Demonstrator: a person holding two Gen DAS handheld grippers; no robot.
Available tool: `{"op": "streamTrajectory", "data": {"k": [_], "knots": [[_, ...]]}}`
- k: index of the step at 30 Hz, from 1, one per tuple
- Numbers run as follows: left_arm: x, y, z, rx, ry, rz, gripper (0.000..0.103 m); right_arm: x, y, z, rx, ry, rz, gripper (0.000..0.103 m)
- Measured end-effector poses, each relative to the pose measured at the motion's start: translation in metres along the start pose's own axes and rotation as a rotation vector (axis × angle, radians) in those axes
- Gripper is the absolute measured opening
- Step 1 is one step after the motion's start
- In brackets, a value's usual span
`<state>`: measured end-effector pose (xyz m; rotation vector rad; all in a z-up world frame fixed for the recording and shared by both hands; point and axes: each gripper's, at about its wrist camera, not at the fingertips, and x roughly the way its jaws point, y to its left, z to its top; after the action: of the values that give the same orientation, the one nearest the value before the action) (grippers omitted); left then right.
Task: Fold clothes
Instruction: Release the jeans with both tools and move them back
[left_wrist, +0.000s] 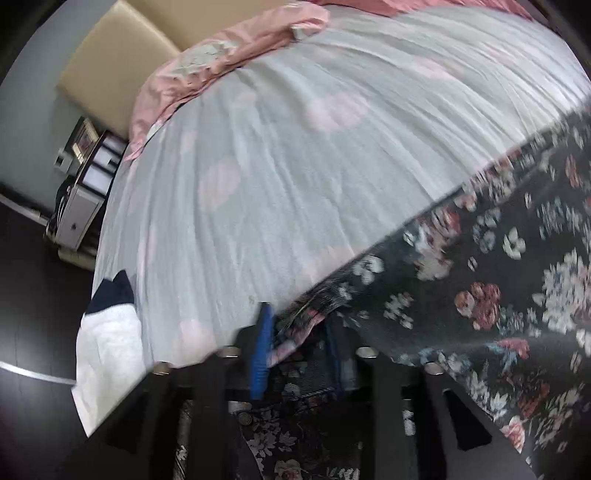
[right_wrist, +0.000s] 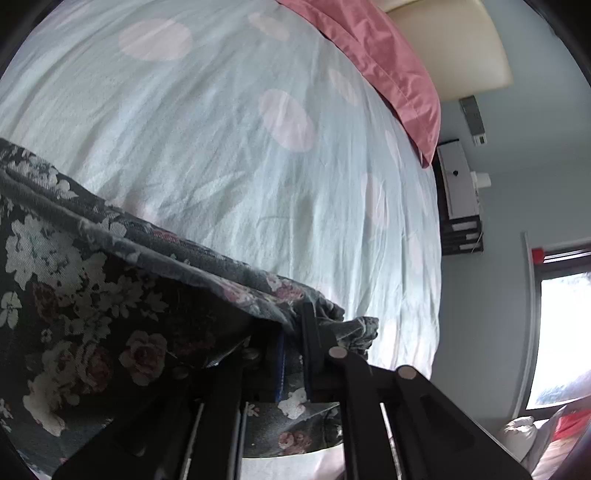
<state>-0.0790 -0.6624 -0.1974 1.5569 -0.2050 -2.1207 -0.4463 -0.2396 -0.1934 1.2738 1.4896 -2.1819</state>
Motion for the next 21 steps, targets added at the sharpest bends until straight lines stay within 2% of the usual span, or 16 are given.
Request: {"op": "streamTrajectory", "data": {"k": [1,2,6,10,14,18,19,21], "knots": [[-0.004,0.006,0.001,-0.03,-0.011,-0.005,0.05,-0.005,-0.004,-0.002,0.025,-0.008,0.017,0.017],[-0.008,0.013,0.002,-0.067,-0.018,-0.009,0.054,-0.01,-0.009,-0.004,0.051,-0.018,0.04,0.025],[-0.039,0.043,0.0,-0.193,-0.056,-0.032,0.056,-0.04,-0.033,-0.012,0.195,-0.057,0.161,0.05],[-0.074,0.068,-0.025,-0.27,-0.085,-0.047,0.063,-0.075,-0.044,-0.036,0.33,-0.094,0.287,0.05],[-0.099,0.083,-0.068,-0.358,-0.079,-0.072,0.064,-0.11,-0.036,-0.073,0.469,-0.15,0.449,0.05],[-0.118,0.09,-0.123,-0.501,-0.093,-0.066,0.064,-0.145,-0.002,-0.122,0.589,-0.177,0.644,0.05],[-0.121,0.091,-0.138,-0.548,-0.101,-0.08,0.064,-0.153,0.009,-0.135,0.62,-0.18,0.691,0.05],[-0.123,0.087,-0.165,-0.654,-0.09,-0.158,0.064,-0.164,0.036,-0.161,0.678,-0.174,0.788,0.05]]}}
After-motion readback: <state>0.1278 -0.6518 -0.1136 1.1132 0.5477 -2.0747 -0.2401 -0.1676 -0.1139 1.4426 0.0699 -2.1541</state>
